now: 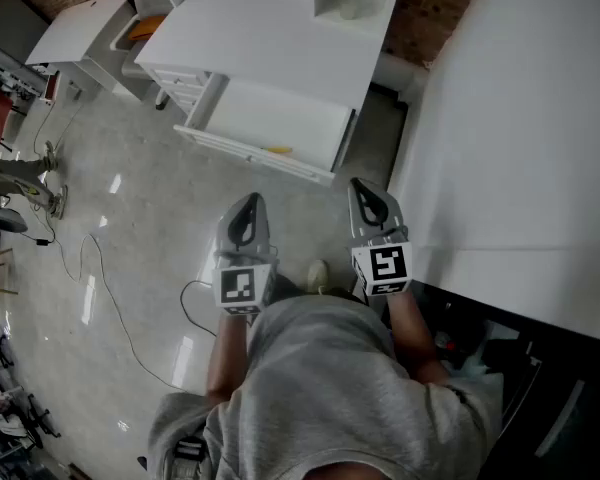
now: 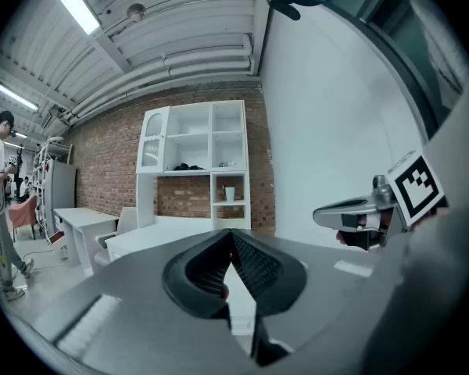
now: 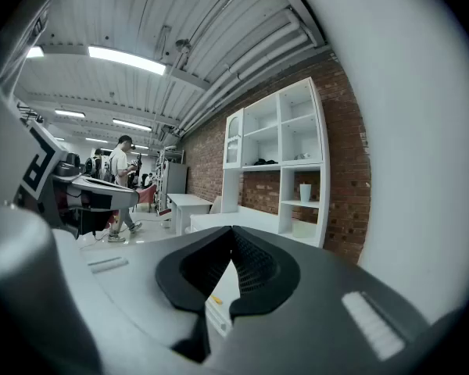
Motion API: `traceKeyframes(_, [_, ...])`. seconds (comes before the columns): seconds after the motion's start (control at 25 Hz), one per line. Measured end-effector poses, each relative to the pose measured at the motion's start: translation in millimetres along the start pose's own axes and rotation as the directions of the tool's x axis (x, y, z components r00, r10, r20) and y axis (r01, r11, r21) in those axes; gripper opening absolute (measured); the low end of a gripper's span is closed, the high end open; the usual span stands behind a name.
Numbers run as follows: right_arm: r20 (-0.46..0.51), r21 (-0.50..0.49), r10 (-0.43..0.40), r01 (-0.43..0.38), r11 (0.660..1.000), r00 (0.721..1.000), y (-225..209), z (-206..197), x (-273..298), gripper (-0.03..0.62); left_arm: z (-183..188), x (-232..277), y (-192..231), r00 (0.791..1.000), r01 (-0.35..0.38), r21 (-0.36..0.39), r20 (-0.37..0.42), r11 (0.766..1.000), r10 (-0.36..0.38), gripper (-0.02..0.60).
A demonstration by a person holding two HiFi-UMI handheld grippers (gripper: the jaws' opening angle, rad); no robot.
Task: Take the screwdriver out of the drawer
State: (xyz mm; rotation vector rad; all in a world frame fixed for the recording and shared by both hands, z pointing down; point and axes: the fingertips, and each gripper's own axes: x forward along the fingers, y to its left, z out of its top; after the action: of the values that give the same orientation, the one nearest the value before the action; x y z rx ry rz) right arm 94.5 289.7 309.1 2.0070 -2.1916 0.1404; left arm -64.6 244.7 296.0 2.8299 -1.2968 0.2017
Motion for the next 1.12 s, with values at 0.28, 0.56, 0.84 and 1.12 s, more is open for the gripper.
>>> traceKeyframes(0.28, [0.024, 0.021, -0.016, 0.015, 1.0, 1.0, -12, 2, 0, 0.003, 9, 8, -3, 1.0, 0.0, 0.009, 0.003, 1.0, 0.0, 0.012])
traceKeyframes(0.56, [0.013, 0.024, -0.016, 0.016, 1.0, 1.0, -16, 0, 19, 0.003, 8, 26, 6, 1.0, 0.007, 0.006, -0.006, 1.0, -0.007, 0.012])
traceKeyframes(0.84, [-0.034, 0.02, 0.0, 0.001, 1.0, 0.999, -19, -8, 63, 0.003, -4, 63, 33, 1.0, 0.006, -0.015, -0.015, 1.0, -0.006, 0.012])
traceKeyframes(1.12, [-0.072, 0.007, 0.014, -0.013, 1.0, 0.997, -30, 15, 118, 0.003, 9, 107, 66, 0.999, 0.003, -0.05, -0.036, 0.999, -0.005, 0.012])
